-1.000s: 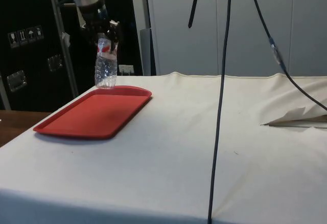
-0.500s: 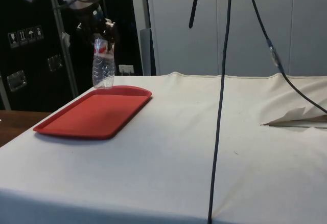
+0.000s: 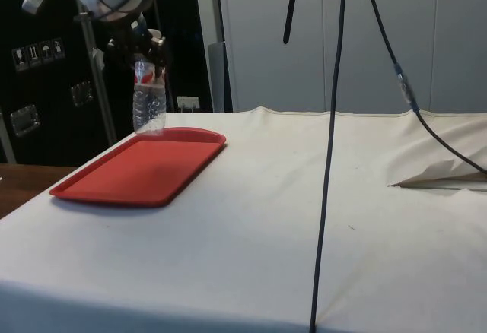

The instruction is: Place the bottle upright on the tray.

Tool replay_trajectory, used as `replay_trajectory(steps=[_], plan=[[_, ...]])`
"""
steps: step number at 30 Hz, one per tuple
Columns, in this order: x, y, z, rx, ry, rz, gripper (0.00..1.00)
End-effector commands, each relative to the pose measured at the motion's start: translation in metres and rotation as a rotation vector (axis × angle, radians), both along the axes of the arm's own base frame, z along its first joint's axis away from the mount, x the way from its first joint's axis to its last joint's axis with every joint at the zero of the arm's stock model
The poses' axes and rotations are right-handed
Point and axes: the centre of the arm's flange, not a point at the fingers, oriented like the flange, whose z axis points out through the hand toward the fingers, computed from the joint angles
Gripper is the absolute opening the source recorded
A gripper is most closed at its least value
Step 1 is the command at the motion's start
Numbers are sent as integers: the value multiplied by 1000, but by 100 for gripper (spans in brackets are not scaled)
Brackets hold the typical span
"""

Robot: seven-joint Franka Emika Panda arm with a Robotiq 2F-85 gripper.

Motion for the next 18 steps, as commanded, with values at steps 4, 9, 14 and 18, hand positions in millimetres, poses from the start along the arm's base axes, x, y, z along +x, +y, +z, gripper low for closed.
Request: replay_trajectory(steps=[4, 9, 14, 18], plan=[[2, 5, -9, -36, -10, -13, 14], [2, 8, -17, -66, -13, -20, 14], [1, 10, -23, -91, -12, -22, 14], [3, 14, -29, -122, -19, -32, 14]])
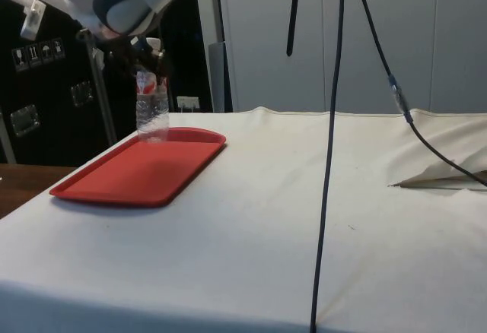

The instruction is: Place the bottle upright on the tray.

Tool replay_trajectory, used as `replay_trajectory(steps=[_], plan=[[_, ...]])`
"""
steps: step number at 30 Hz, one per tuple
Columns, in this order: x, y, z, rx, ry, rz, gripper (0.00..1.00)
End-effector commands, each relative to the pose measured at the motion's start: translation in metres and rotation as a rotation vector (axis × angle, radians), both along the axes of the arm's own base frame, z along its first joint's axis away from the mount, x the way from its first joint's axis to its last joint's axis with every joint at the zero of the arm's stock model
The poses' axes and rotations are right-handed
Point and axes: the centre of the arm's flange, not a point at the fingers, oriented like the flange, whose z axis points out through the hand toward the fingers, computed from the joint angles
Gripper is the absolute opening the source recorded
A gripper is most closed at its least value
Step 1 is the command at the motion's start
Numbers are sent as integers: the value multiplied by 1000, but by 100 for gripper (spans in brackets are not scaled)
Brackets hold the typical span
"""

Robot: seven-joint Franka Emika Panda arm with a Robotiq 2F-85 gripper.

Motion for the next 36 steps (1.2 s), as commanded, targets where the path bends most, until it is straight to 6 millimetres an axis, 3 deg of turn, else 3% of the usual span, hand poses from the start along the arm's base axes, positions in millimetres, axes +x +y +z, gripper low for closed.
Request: replay_trajectory(steps=[1, 36], plan=[[1, 2, -2, -12, -5, -6, 14], [6, 36, -40, -120, -35, -45, 14]])
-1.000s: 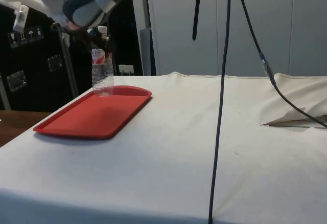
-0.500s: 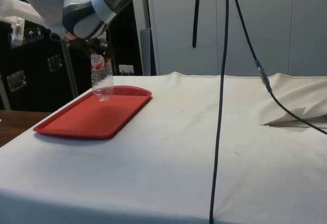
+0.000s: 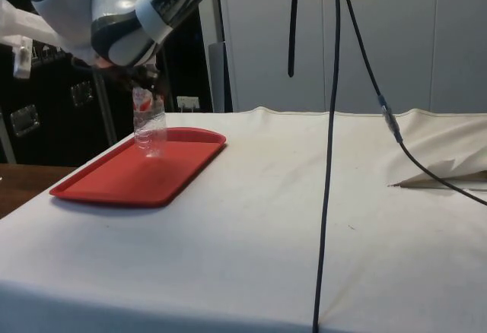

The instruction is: Place the bottle upright on the tray.

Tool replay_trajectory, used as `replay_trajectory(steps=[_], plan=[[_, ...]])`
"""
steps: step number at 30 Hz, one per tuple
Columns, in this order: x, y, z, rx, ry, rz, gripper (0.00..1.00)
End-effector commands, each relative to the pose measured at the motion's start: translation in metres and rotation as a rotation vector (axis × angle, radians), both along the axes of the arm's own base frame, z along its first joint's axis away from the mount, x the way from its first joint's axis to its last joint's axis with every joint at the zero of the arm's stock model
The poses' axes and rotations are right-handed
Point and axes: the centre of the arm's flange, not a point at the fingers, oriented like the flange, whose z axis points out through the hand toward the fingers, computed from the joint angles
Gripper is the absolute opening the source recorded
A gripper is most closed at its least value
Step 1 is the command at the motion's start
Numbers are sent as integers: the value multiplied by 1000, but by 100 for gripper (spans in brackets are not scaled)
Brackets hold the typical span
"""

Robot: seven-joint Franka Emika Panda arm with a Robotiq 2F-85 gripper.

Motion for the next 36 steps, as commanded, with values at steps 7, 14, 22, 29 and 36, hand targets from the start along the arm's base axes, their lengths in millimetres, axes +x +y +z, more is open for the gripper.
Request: replay_trajectory(steps=[7, 14, 22, 29, 36], plan=[[4, 6, -6, -21, 2, -8, 14], [7, 10, -6, -49, 10, 0, 14], [10, 13, -10, -81, 20, 2, 14], [11, 12, -16, -74, 39, -2, 14], [10, 11, -22, -61, 46, -3, 14]])
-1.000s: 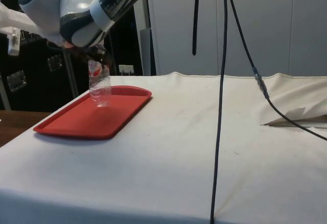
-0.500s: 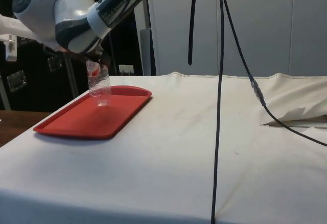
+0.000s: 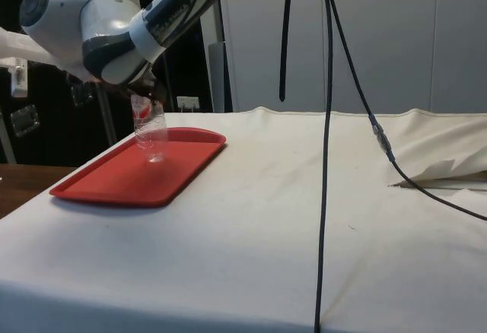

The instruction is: Place the bottle upright on the tray.

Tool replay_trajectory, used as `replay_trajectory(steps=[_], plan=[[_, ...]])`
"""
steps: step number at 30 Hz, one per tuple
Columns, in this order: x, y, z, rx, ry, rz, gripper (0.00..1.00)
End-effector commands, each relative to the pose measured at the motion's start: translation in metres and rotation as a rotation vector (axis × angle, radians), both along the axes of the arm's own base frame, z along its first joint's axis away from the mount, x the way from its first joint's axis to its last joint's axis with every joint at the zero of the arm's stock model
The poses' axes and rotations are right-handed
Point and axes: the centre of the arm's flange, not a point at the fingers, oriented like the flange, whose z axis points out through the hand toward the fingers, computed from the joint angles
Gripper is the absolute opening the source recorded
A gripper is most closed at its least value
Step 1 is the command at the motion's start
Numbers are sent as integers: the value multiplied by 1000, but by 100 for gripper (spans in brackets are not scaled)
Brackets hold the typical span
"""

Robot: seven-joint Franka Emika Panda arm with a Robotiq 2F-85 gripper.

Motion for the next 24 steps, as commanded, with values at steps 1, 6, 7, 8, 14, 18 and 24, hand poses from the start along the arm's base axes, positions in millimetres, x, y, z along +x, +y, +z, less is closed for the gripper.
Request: replay_trajectory(steps=[1, 6, 7, 8, 14, 18, 24], plan=[[1, -1, -1, 16, 1, -3, 14], [1, -2, -3, 21, 2, -4, 14], [1, -2, -3, 22, 3, -4, 14], [1, -2, -3, 21, 4, -4, 14], [1, -2, -4, 15, 5, -4, 14], [1, -2, -4, 12, 5, -3, 15], [1, -2, -5, 11, 5, -2, 38]])
